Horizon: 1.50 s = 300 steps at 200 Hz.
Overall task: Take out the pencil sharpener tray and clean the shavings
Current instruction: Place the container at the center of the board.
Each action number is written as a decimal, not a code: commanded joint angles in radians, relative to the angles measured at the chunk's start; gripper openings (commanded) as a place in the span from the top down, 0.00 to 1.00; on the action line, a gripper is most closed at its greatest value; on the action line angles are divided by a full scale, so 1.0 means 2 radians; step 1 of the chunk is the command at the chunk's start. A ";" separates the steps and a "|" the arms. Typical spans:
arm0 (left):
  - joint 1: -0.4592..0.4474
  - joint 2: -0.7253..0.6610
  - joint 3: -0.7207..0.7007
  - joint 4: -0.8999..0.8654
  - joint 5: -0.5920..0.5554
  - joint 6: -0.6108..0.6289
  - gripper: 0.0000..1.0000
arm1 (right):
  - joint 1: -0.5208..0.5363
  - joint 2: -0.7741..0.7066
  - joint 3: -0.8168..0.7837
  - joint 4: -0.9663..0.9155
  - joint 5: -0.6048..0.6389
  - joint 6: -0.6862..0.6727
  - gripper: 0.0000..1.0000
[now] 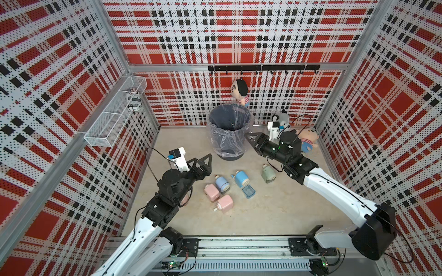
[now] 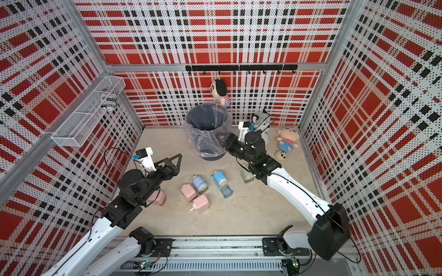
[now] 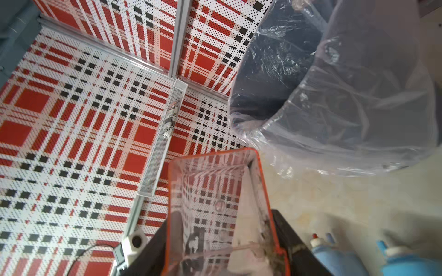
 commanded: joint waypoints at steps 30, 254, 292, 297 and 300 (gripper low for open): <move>-0.004 -0.011 -0.027 -0.009 -0.010 -0.029 0.02 | 0.020 -0.140 -0.137 -0.053 0.017 -0.242 0.46; -0.048 0.038 -0.088 -0.129 -0.119 -0.270 0.02 | 0.311 0.098 -0.276 0.017 0.249 -0.326 0.47; -0.050 0.081 -0.045 -0.221 -0.158 -0.316 0.02 | 0.311 0.125 -0.274 0.043 0.238 -0.340 0.43; -0.048 0.083 -0.040 -0.235 -0.164 -0.323 0.02 | 0.312 0.127 -0.274 0.045 0.236 -0.340 0.42; -0.047 0.084 -0.037 -0.241 -0.168 -0.326 0.02 | 0.312 0.128 -0.274 0.046 0.234 -0.340 0.41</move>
